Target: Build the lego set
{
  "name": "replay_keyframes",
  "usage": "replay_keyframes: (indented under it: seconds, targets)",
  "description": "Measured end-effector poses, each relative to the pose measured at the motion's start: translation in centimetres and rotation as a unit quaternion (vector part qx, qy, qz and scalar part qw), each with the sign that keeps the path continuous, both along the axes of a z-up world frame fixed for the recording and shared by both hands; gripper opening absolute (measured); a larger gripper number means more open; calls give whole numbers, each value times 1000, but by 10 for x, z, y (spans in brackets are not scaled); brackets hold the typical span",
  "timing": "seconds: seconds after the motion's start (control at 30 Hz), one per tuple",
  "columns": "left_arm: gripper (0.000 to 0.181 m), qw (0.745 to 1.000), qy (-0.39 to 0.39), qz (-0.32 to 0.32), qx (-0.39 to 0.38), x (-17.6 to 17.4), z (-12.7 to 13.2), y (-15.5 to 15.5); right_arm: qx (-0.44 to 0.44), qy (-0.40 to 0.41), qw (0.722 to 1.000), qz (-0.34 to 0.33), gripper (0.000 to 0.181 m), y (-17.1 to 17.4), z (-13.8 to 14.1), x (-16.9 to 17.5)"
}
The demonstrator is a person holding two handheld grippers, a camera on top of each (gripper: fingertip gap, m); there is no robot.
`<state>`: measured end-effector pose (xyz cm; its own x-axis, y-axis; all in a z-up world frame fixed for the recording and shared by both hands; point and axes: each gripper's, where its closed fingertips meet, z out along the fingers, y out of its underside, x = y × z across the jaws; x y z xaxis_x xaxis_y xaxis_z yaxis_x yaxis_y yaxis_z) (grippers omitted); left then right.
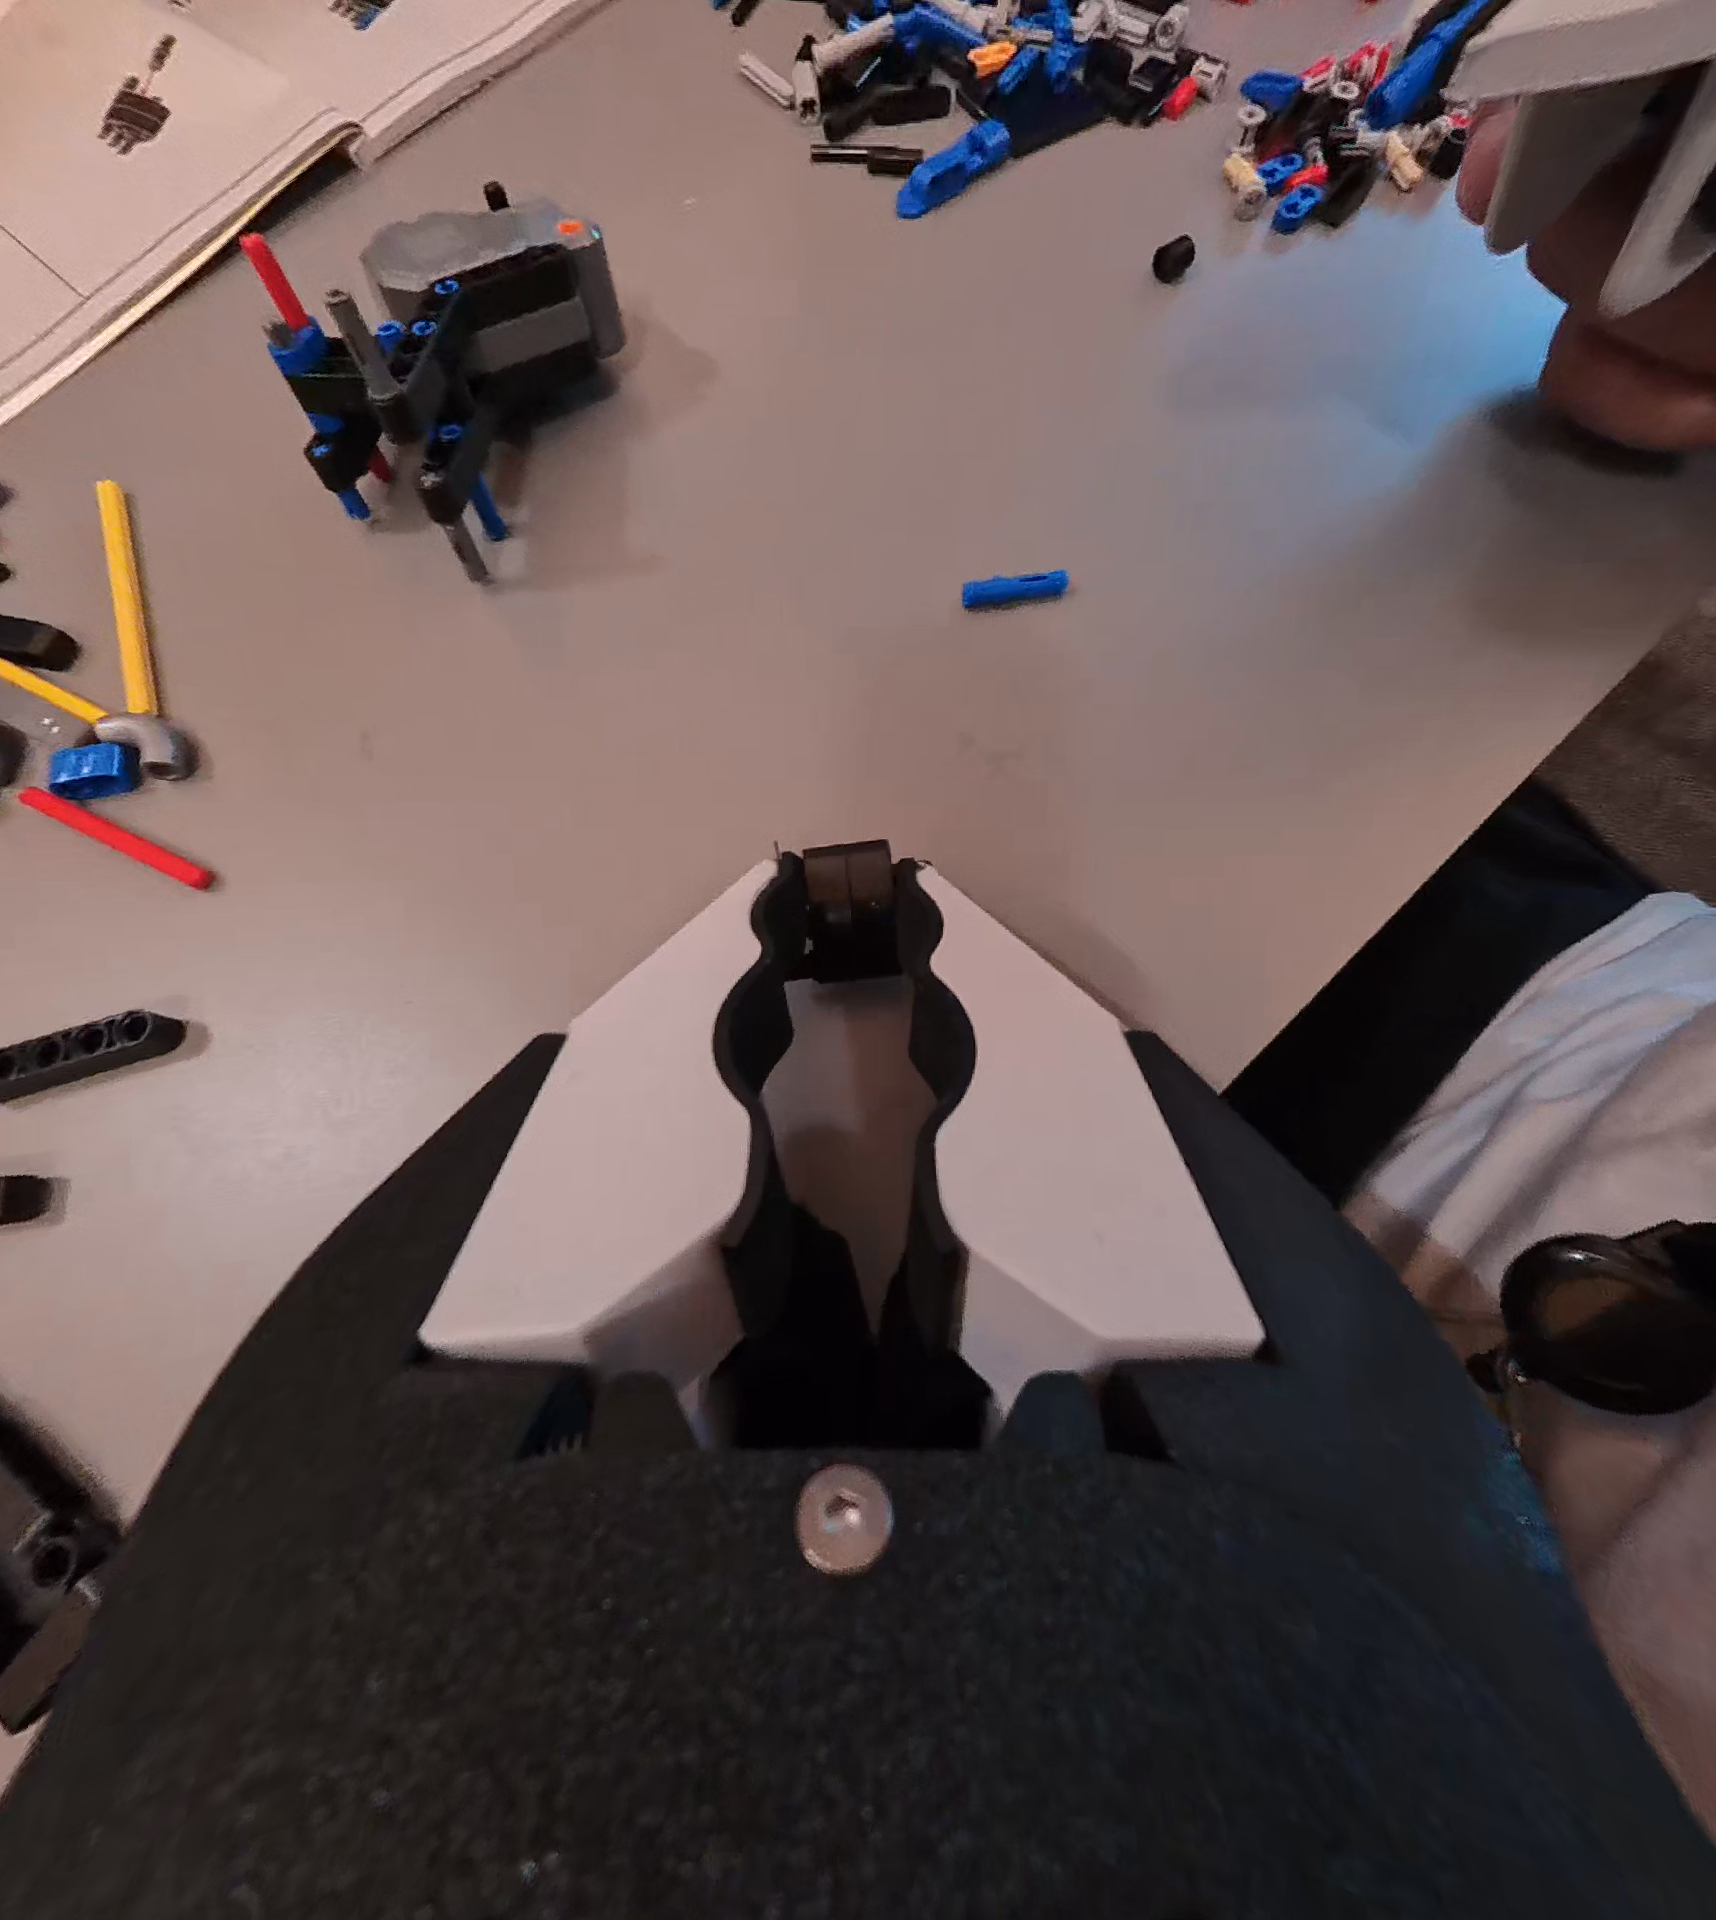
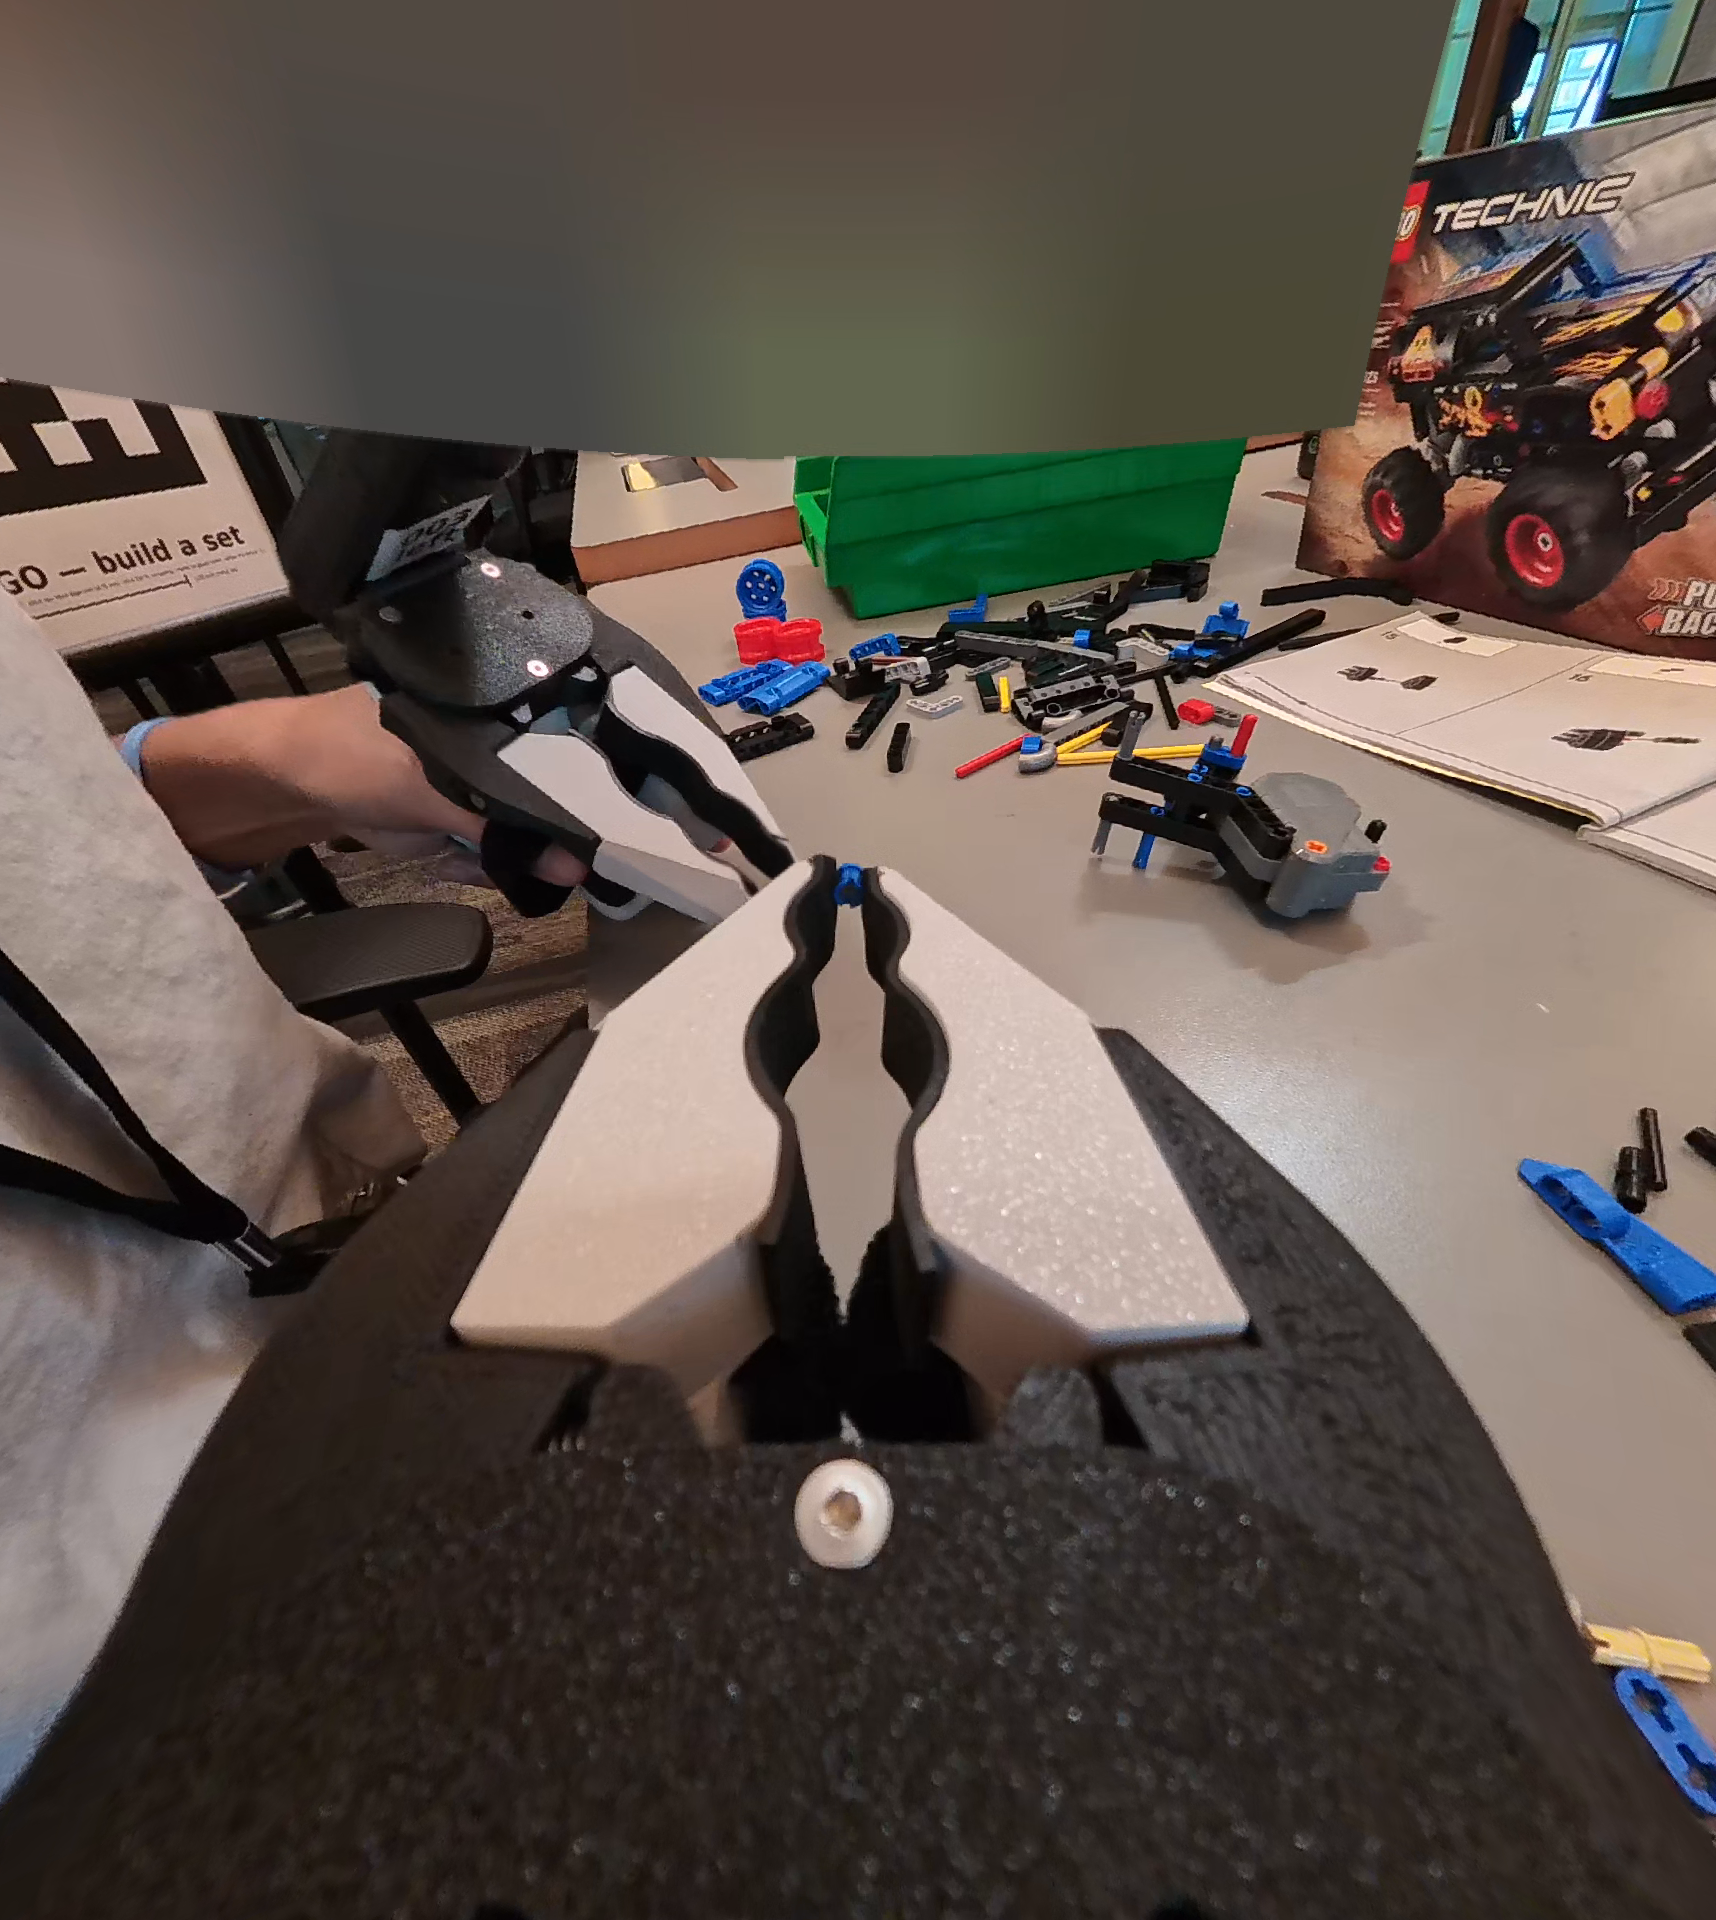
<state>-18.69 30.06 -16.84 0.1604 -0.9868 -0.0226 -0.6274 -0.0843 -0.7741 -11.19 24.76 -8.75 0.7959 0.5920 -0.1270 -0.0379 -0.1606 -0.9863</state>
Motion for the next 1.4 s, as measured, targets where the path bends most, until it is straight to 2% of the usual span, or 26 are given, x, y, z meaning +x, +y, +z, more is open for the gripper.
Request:
replay_keyframes:
  seconds: [0.17, 0.4, 0.93, 1.03, 1.17, 1.3, 1.4]
  targets:
    - [15, 1000, 17, -5, 3, -3, -8, -1, 1, 6, 1000, 1, 3, 0, 1, 1]
    - [22, 1000, -10, 14, -12, -3, 0, -2, -1, 1, 1000, 3, 3, 0, 0, -1]
    - [14, 1000, -4, 13, -7, -5, -8, 1, -3, -3, 1000, 6, 4, -1, -1, -2]
    - [14, 996, -64, 18, -64, 4, 8, -1, -3, -7, 1000, 0, 4, 1, -1, -4]
    - [13, 977, -145, -9, -154, 28, 35, -8, -10, -49, 997, -65, 3, 22, -9, -11]
    - [13, 952, -169, -17, -253, 43, 42, -13, -25, -171, 981, -84, 4, 34, -29, -26]
    - [13, 941, -165, -14, -295, 46, 40, -14, -26, -214, 973, -87, 4, 34, -30, -27]
